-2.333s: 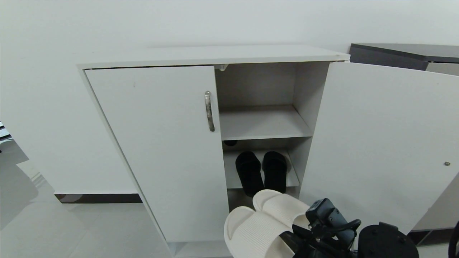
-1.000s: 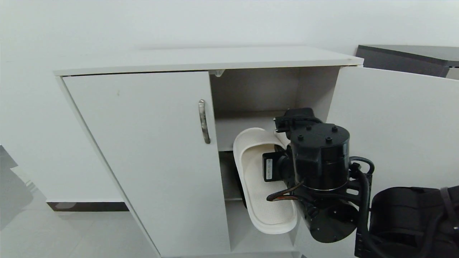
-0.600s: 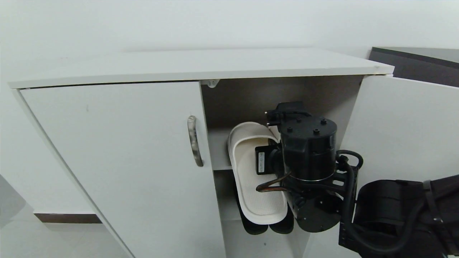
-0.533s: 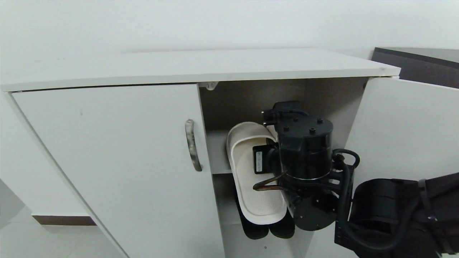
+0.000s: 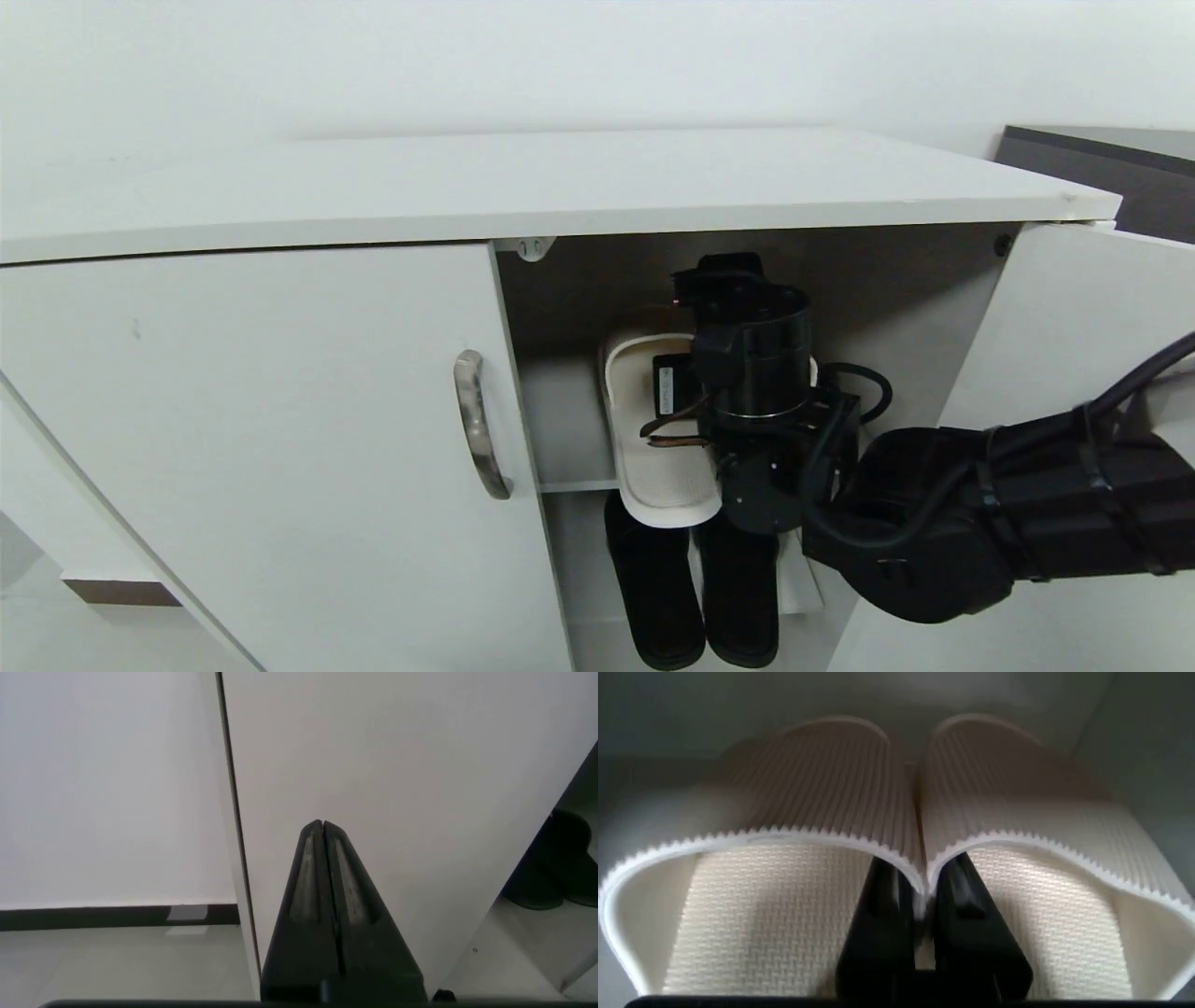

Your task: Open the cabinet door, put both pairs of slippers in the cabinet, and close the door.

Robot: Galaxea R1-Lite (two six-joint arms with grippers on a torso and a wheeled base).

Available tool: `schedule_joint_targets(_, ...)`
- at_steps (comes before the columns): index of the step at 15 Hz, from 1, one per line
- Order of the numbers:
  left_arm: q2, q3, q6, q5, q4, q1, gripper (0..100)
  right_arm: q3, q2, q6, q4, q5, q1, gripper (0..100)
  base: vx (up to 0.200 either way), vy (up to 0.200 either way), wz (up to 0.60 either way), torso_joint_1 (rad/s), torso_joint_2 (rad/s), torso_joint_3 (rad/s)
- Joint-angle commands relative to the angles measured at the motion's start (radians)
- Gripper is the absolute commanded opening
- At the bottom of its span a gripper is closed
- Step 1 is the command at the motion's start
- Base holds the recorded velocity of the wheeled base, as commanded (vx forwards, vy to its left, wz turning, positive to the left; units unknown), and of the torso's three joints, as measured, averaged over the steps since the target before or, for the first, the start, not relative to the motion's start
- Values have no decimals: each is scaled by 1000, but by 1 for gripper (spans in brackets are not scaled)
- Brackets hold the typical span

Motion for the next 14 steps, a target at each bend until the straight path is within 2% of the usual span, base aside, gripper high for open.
schedule_joint_targets(1,1,0,-1,0,1,2,0,-31,37,0,-1,-1,-11,0,0,0,0,0,0,0)
schedule_joint_targets(14,1,0,-1,0,0,2,0,-86,111,-2,-1,30,-41,0,0,0,0,0,0,0)
